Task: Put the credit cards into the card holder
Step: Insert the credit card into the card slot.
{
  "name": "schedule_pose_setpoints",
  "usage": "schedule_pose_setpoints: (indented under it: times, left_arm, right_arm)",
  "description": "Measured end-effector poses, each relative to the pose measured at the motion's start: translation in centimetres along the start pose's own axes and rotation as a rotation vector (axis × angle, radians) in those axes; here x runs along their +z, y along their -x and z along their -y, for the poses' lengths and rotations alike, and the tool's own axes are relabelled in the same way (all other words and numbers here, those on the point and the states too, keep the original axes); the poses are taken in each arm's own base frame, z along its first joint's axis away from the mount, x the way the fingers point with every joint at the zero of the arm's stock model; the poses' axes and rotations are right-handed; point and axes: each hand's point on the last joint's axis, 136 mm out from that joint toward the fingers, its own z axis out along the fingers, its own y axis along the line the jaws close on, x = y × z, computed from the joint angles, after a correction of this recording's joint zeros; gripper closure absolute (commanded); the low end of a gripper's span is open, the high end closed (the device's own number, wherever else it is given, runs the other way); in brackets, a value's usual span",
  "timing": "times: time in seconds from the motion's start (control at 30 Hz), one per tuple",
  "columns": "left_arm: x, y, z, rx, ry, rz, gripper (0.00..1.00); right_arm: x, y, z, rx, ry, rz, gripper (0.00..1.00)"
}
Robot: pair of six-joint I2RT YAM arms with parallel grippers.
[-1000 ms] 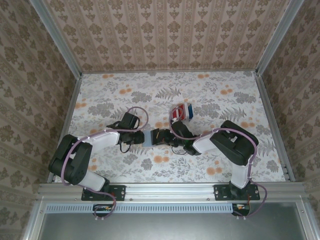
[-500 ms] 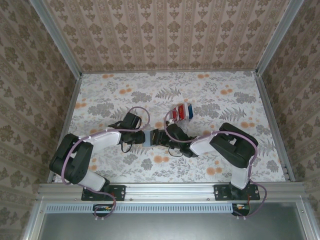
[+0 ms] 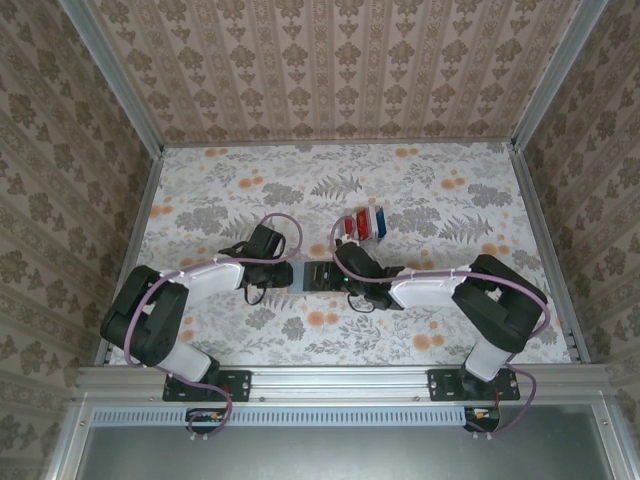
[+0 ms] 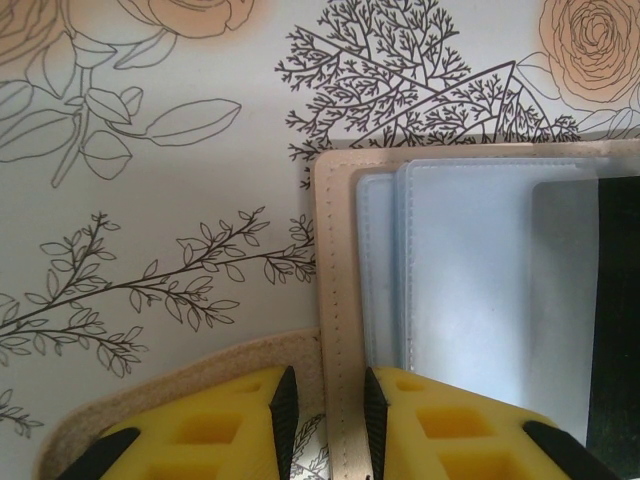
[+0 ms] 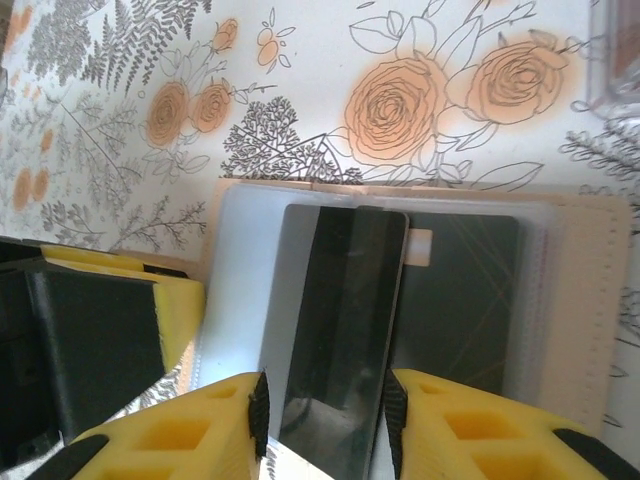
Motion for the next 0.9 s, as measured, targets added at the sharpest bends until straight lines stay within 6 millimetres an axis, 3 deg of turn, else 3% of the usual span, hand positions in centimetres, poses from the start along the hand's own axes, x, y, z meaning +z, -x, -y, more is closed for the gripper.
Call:
schedule_pose_setpoints:
  times: [0.2, 0.4, 0.9]
  left_arm:
    - [0.0, 0.0, 0.0, 0.0, 0.0, 0.0, 0.72]
    - [0.0, 0.0, 0.0, 0.0, 0.0, 0.0, 0.72]
    - [0.0, 0.0, 0.0, -0.001, -0.001, 0.001, 0.72]
  right_arm:
    - [-0.3, 0.7, 0.2, -0.08, -0.049, -0.025, 0.8]
    - [0.3, 2.2, -1.2, -0.145, -0.047, -0.054, 0.87]
    - [2.9, -1.0, 1.0, -0.185, -0.107, -0.214, 0.87]
